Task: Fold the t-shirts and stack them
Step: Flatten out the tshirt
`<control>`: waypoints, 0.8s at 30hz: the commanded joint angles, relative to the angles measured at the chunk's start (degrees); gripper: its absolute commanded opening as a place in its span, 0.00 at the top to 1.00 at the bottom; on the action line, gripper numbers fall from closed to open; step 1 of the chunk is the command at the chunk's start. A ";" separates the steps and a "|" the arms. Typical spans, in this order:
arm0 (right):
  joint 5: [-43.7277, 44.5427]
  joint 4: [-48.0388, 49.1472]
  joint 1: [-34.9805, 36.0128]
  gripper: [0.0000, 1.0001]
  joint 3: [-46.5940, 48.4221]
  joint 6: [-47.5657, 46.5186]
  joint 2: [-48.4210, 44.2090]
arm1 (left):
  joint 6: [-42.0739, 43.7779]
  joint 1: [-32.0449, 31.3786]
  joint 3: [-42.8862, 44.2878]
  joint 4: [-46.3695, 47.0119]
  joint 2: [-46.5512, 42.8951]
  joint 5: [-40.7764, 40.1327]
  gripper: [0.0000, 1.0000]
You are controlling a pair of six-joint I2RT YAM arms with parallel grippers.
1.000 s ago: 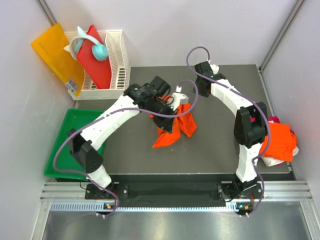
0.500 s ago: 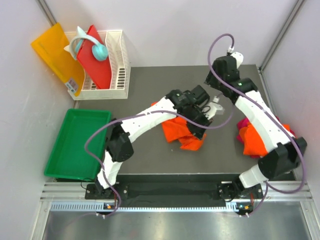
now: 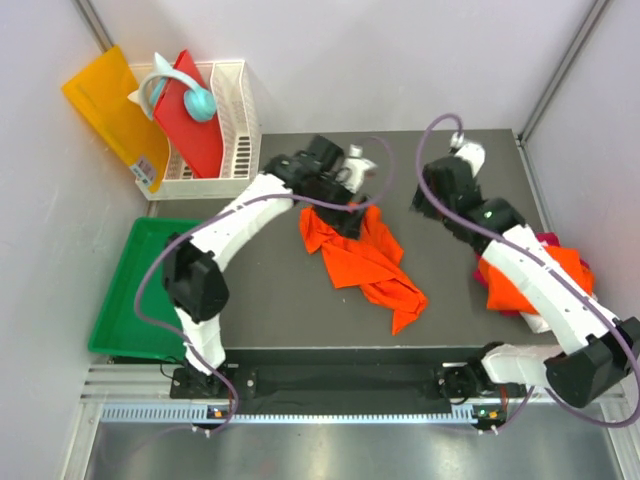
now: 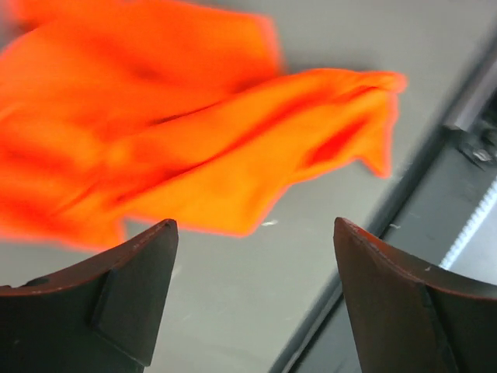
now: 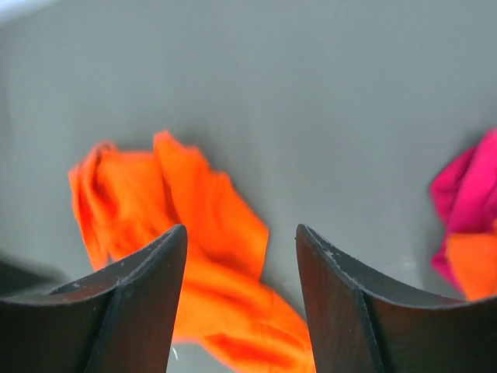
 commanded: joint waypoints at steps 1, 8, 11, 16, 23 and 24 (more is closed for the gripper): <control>6.29 -2.17 9.19 0.43 -9.78 5.62 -5.49 | -0.93 8.48 -8.61 6.46 -7.76 -3.11 0.16; 10.53 -3.14 24.83 0.46 -28.34 27.70 -15.42 | -2.33 17.98 -16.18 6.82 -6.36 -2.67 0.22; 10.80 -3.84 27.04 0.46 -31.77 33.25 -13.94 | -3.21 18.43 -16.98 7.17 -5.30 -2.41 0.23; 13.34 -4.46 27.66 0.47 -31.25 35.19 -9.98 | -4.44 18.43 -17.42 7.52 -4.60 -0.13 0.24; 15.19 -8.92 27.31 0.54 -30.64 41.07 -3.58 | -4.27 18.43 -18.82 7.35 -6.35 -1.44 0.24; 15.63 -9.55 27.22 0.56 -30.37 42.56 -2.87 | -4.10 18.43 -19.09 7.26 -6.61 -1.70 0.25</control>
